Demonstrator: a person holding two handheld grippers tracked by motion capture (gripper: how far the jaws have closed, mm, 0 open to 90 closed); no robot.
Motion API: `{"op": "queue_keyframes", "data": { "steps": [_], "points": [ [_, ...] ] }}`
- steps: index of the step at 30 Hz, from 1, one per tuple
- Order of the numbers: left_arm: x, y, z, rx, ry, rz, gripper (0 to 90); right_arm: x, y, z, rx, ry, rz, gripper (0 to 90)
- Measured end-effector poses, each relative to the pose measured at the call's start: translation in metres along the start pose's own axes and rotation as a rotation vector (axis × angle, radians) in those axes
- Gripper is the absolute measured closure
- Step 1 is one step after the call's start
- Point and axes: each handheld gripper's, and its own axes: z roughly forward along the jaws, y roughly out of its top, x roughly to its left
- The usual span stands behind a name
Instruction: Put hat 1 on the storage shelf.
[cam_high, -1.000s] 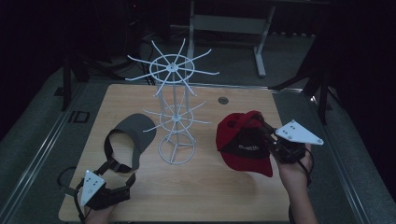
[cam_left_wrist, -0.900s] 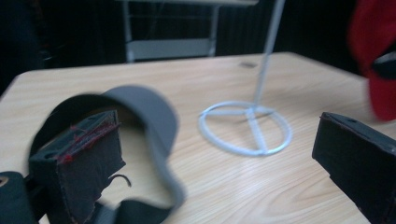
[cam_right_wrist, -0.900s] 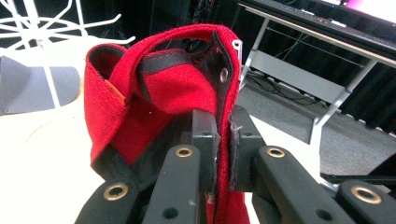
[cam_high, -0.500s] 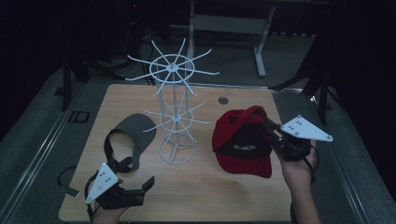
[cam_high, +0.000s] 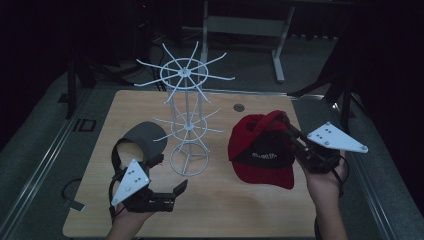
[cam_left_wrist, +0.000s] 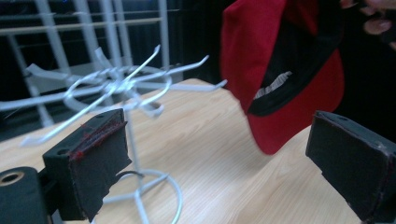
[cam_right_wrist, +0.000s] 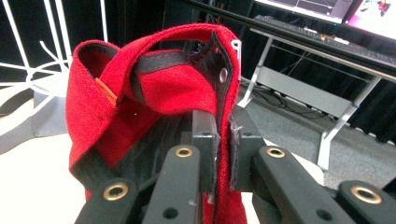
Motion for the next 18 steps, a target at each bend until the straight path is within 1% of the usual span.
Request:
{"op": "queue_keyframes", "data": {
  "steps": [1,2,5,6,8,9,14,18],
  "points": [
    [-0.002,0.003,0.004,-0.004,-0.003,0.008,6.0,0.001,0.001,-0.001,-0.006,0.007,0.003,83.4],
    [-0.004,0.007,0.007,-0.006,-0.019,0.009,6.1,0.001,0.002,-0.002,-0.009,0.009,0.003,83.4],
    [-0.010,0.015,0.019,-0.004,-0.040,0.032,6.1,0.003,0.004,-0.006,-0.016,0.015,0.000,83.4],
    [-0.012,0.017,0.023,0.000,-0.039,0.040,6.1,0.004,0.004,-0.007,-0.017,0.018,-0.001,83.4],
    [-0.015,0.022,0.031,-0.002,-0.060,0.041,6.1,0.005,0.005,-0.008,-0.020,0.026,-0.005,83.4],
    [-0.016,0.023,0.034,0.000,-0.059,0.043,6.5,0.006,0.005,-0.009,-0.021,0.029,-0.004,83.4],
    [-0.021,0.032,0.052,0.004,-0.097,0.048,6.5,0.008,0.005,-0.011,-0.026,0.038,-0.006,83.3],
    [-0.026,0.041,0.066,0.006,-0.116,0.062,7.4,0.010,0.004,-0.011,-0.027,0.044,-0.002,83.4]
  ]
}}
